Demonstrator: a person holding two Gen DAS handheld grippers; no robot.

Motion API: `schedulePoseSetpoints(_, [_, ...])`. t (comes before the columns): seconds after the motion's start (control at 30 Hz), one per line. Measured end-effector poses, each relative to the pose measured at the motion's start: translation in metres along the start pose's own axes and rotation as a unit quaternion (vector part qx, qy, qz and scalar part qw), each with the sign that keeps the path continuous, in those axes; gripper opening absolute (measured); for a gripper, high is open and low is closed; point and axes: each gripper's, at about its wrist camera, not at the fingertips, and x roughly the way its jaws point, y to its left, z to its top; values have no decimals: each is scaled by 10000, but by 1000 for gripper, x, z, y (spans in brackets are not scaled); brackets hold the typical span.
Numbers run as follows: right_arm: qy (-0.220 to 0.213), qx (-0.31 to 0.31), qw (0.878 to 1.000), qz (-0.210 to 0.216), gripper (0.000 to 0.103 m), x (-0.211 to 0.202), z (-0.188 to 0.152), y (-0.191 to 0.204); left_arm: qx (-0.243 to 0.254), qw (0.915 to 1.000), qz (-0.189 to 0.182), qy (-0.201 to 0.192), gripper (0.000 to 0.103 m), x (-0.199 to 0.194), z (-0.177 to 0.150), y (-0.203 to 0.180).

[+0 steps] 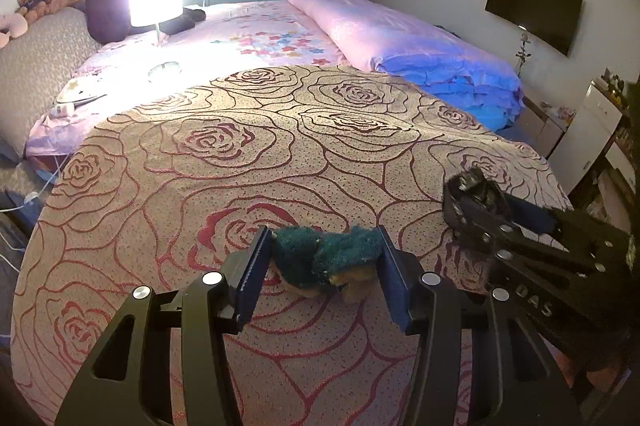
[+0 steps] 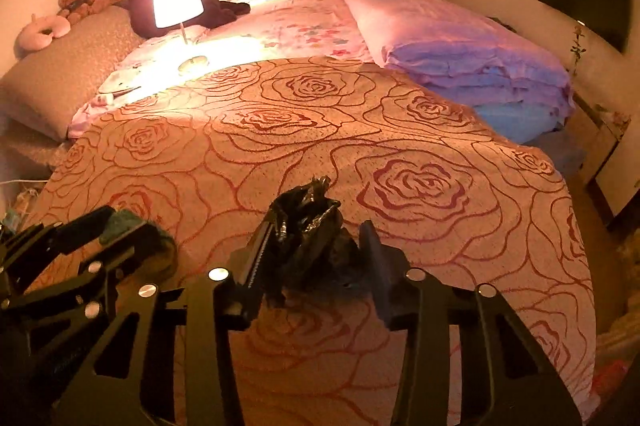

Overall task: Collect trash
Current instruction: 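Grasp the black plastic bag with the right tool while the left tool holds the sponge, then carry the black bag with the right tool while the left tool carries the sponge to the basket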

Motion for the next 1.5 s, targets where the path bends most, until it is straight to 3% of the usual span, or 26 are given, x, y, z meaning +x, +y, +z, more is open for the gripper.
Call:
schedulePoseSetpoints(0.27, [74,150,9996,-209,40,-29,-31,-12,-33,9999,-133,-17,49,-4,-3,0])
schedulePoseSetpoints(0.6, [203,511,9978,-369,40,-79,-85,-39,280,9988,-401,-16,49,-14,-11,-19])
schedulePoseSetpoints(1.03, [209,969,9935,-550,40,-121,-130,-64,612,9916,-1083,352,49,-54,-61,-66])
schedulePoseSetpoints(1.5, [167,1114,9924,-495,40,-143,-155,-68,878,9854,-1372,488,49,-77,-94,-88])
